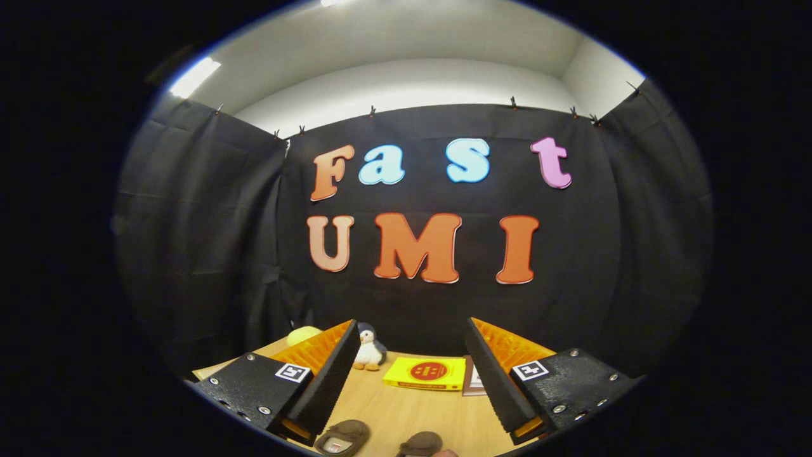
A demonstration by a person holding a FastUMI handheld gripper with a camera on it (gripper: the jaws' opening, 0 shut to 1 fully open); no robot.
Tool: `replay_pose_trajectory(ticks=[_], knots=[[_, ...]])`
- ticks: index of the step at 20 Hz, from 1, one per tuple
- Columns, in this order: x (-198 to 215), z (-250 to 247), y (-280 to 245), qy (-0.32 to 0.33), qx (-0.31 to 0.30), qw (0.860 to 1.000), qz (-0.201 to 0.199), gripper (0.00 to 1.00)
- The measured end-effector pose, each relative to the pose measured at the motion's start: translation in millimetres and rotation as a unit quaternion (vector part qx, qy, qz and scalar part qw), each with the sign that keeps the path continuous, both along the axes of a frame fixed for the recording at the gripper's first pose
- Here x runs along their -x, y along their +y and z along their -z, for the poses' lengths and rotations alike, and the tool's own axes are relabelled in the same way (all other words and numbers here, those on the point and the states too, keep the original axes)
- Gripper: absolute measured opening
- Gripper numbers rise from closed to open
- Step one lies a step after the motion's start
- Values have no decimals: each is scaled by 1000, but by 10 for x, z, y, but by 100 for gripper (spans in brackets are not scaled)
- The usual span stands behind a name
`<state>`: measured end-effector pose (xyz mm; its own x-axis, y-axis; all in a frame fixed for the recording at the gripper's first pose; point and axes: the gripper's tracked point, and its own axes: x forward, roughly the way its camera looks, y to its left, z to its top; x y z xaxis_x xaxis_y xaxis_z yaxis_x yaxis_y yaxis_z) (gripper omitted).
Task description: Open the storage box then place both shoes into the box .Put the left shoe in first, then the right shoe, with the right side of both shoes facing outward in a uniform manner.
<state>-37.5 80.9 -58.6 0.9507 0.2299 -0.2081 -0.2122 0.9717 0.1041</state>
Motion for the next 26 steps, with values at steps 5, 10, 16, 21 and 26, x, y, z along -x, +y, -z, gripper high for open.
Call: replay_pose_trajectory(ticks=[5, 10, 16, 21, 26], knots=[[176, 482, 585, 98, -63, 991, -72, 100], [463, 1064, 1160, 221, -133, 957, -136, 98], [727, 1632, 1741, 325, -167, 909, -200, 97], [1037, 2123, 2215, 420, -202, 851, -242, 96], [1269, 2363, 2515, 482, -250, 798, -261, 96]])
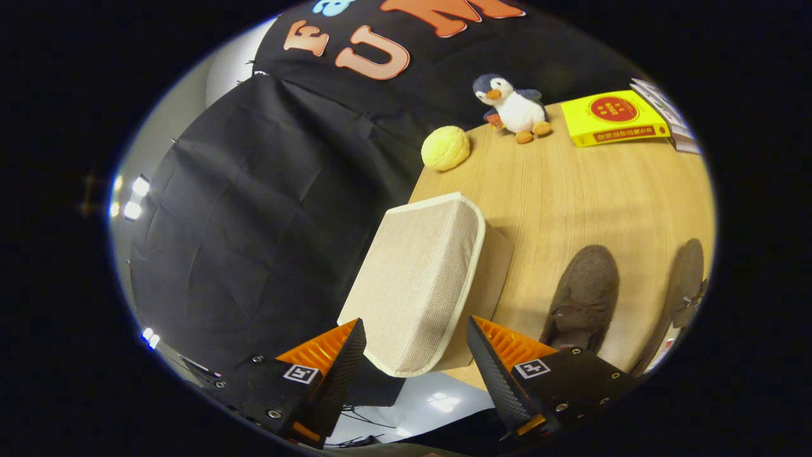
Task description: Open the storage box then place both shoes into the box .Put the left shoe in first, then the right shoe, with the right side of both shoes facing outward in a uniform manner.
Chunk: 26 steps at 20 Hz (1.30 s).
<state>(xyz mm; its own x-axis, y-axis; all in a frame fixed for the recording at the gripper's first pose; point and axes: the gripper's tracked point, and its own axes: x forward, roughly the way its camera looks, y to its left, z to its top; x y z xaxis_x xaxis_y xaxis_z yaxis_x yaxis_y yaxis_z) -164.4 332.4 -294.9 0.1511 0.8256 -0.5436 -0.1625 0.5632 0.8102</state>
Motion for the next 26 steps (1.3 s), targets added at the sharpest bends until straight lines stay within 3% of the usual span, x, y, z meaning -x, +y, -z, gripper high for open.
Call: replay_pose_trajectory(ticks=[7, 14, 19, 22, 26], knots=[[-25, 478, 264, 39, 5, 999, -5, 96], [15, 458, 518, 76, -30, 997, 4, 91], [100, 95, 434, 79, -72, 994, 0, 74], [36, -303, 404, 63, -112, 992, 6, 70], [-143, -859, 551, 19, -149, 988, 24, 48]])
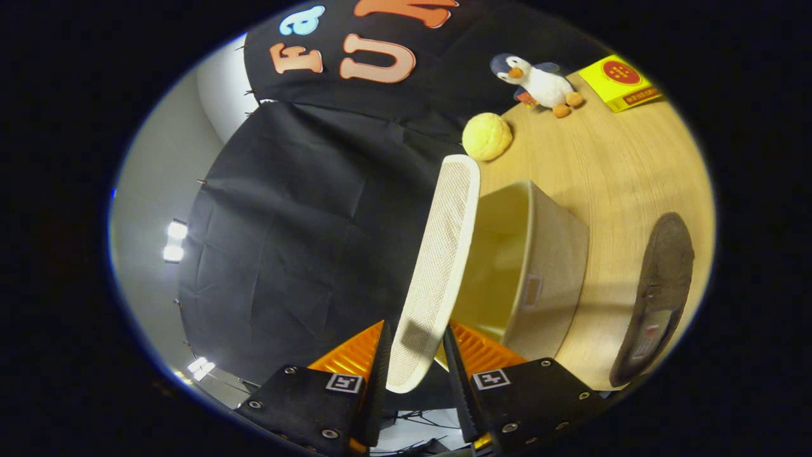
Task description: Open the storage box then place both shoes into the box .Put the left shoe in first, then the right shoe, with the right side of both shoes facing outward in a uniform manner.
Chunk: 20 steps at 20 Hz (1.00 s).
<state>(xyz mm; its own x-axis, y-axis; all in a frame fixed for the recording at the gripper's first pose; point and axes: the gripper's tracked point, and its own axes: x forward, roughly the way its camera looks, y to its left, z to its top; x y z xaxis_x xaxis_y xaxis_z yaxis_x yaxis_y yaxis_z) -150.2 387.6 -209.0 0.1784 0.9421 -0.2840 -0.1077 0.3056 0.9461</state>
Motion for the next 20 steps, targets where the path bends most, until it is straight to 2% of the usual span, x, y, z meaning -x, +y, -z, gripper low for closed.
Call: replay_pose_trajectory(ticks=[3, 6, 10, 16, 20], knots=[[-125, -308, 219, -44, -6, 999, -2, 40], [-121, -560, 494, -89, 11, 996, -21, 34], [-165, -691, 905, -109, 14, 994, -22, 22], [-171, -862, 1476, -131, 37, 990, -36, 22], [-184, -735, 1875, -114, 58, 991, -42, 17]])
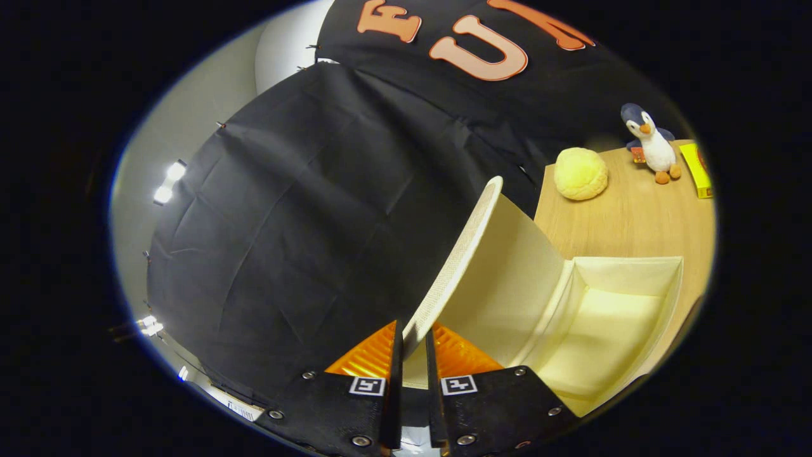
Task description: Open the storage box then place both shoes into the box .Put the left shoe in first, then the right shoe, with the right side of both shoes facing outward in a uniform manner.
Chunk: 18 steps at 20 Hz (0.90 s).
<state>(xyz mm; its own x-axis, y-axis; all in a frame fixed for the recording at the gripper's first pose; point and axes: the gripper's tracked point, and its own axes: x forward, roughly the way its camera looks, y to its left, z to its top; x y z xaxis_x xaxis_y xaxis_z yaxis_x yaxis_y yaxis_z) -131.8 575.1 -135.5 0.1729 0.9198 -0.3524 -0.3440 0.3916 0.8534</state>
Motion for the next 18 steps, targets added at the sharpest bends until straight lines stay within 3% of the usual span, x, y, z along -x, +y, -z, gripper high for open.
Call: replay_pose_trajectory(ticks=[4, 6, 7, 9, 13, 18], knots=[[62, 118, 370, -16, 49, 999, -14, 20], [73, 206, 470, -46, 77, 996, -20, 34], [91, 190, 485, -61, 79, 995, -26, 48], [140, 248, 485, -84, 87, 992, -45, 61], [170, 313, 448, -118, 116, 985, -57, 72], [-349, 251, -37, -180, 174, 967, -39, 83]])
